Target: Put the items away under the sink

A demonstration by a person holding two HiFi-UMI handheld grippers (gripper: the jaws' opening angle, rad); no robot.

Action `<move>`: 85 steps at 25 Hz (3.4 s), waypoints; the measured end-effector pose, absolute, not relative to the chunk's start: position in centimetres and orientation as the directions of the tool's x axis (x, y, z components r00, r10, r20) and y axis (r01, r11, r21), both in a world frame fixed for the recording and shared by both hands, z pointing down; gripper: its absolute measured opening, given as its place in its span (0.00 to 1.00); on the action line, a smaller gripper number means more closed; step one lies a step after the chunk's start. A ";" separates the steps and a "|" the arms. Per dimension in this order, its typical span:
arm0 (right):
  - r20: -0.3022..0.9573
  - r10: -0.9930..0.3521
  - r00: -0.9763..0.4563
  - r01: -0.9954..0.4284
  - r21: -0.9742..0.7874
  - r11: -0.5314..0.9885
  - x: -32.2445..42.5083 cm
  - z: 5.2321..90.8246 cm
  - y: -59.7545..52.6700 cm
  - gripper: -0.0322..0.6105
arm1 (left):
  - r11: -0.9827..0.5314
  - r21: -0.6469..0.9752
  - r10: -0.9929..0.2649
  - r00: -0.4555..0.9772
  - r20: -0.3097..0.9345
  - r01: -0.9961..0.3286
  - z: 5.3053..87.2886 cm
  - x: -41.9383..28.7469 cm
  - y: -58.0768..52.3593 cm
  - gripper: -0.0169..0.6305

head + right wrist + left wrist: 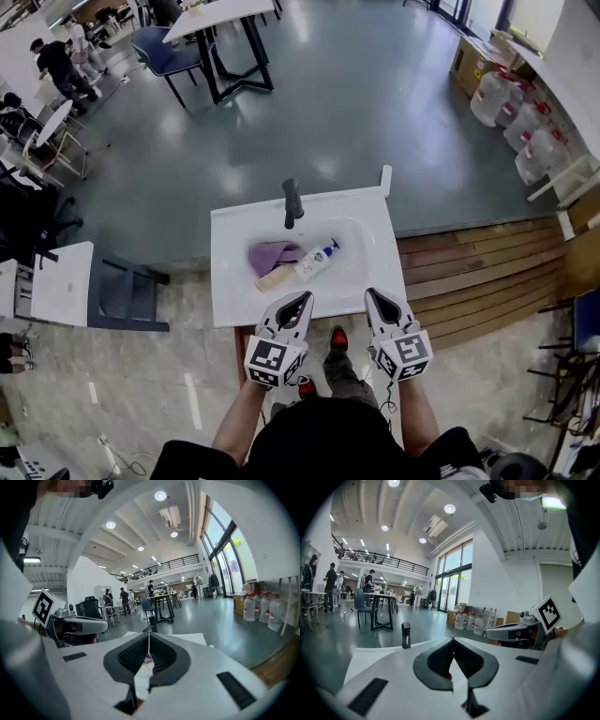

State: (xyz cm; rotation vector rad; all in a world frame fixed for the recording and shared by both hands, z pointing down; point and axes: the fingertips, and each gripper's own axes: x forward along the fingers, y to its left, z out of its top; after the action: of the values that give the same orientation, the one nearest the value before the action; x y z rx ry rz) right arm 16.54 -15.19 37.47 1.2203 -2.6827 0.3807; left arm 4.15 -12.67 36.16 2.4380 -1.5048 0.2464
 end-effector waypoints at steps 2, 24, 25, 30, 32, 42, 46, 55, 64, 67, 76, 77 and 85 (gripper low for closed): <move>0.276 -0.705 -0.654 -0.755 -0.171 0.633 16.8 38.6 -17.0 0.10 | -0.430 0.139 -0.842 0.452 0.296 -0.892 37.2 4.5 -14.5 0.04; 0.382 -0.626 -0.680 -0.733 -0.318 0.602 18.1 48.6 -29.3 0.10 | -0.481 0.169 -0.675 0.486 0.555 -0.860 51.5 7.4 -27.5 0.04; 0.382 -0.624 -0.681 -0.731 -0.322 0.602 18.1 48.7 -29.5 0.10 | -0.494 0.156 -0.660 0.485 0.573 -0.856 52.1 7.6 -27.8 0.04; 0.389 -0.610 -0.690 -0.723 -0.340 0.602 18.1 49.9 -30.1 0.10 | -0.559 0.078 -0.586 0.460 0.667 -0.825 55.5 7.9 -29.3 0.19; 0.396 -0.611 -0.686 -0.728 -0.353 0.588 18.5 50.4 -30.3 0.10 | -0.589 0.063 -0.539 0.449 0.713 -0.806 56.9 8.0 -29.9 0.27; 0.391 -0.631 -0.670 -0.742 -0.397 0.541 20.6 51.1 -31.2 0.10 | -0.654 -0.018 -0.442 0.363 0.820 -0.756 63.2 8.2 -31.7 0.32; 0.398 -0.637 -0.660 -0.750 -0.396 0.530 21.3 51.8 -31.7 0.10 | -0.664 -0.022 -0.411 0.341 0.845 -0.747 65.0 8.2 -31.8 0.32; 0.410 -0.652 -0.638 -0.767 -0.417 0.488 23.0 52.8 -32.4 0.10 | -0.636 0.010 -0.332 0.285 0.899 -0.772 68.6 7.8 -32.3 0.30; 0.410 -0.670 -0.619 -0.778 -0.441 0.448 24.4 53.3 -32.9 0.10 | -0.679 -0.031 -0.265 0.205 0.942 -0.733 70.1 7.8 -33.1 0.26; 0.409 -0.676 -0.613 -0.780 -0.448 0.436 24.7 53.3 -33.0 0.10 | -0.696 -0.025 -0.219 0.179 0.959 -0.718 70.3 8.0 -33.0 0.26; 0.411 -0.692 -0.594 -0.791 -0.456 0.408 25.6 53.5 -33.0 0.10 | -0.713 -0.044 -0.188 0.130 0.974 -0.700 70.9 8.3 -33.3 0.19; 0.411 -0.693 -0.592 -0.792 -0.458 0.404 25.7 53.4 -33.0 0.10 | -0.708 -0.042 -0.194 0.136 0.972 -0.705 70.7 8.3 -33.4 0.18; 0.413 -0.696 -0.587 -0.795 -0.453 0.402 25.6 53.3 -32.2 0.10 | -0.682 -0.040 -0.261 0.191 0.946 -0.731 69.5 8.7 -34.1 0.14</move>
State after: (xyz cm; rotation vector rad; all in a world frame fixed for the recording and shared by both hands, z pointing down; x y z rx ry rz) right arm 25.63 -32.25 53.35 1.3391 -2.4951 0.9401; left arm 8.74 -34.14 69.48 2.0512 -0.9274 1.4976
